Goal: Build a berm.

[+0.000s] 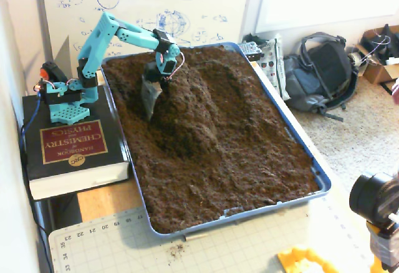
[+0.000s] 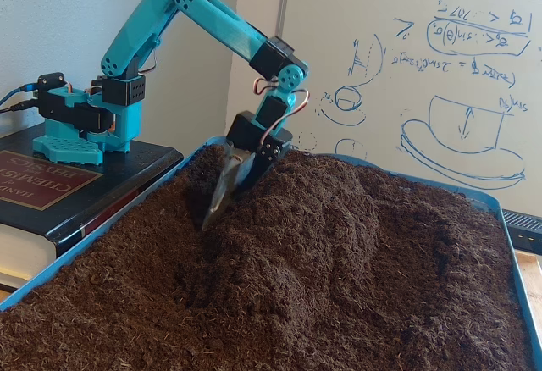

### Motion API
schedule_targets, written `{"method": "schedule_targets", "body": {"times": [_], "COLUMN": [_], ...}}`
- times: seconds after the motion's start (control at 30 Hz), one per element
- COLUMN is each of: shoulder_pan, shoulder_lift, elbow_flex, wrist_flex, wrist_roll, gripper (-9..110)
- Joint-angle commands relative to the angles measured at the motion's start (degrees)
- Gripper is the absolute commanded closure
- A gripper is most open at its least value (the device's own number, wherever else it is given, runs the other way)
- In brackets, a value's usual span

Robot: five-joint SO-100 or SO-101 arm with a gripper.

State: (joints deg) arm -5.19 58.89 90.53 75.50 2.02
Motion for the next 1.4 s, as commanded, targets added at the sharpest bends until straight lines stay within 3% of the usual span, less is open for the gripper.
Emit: {"method": "schedule_targets", "body": {"times": [0.0, 1.37], "shoulder_pan": [0.4, 1.0], "shoulder_lift": [1.1, 22.0], "elbow_flex": [-3.9, -12.5], "wrist_flex": [-3.3, -6.2], "wrist_roll": [-0.4, -0.5], "gripper": [101, 101]}}
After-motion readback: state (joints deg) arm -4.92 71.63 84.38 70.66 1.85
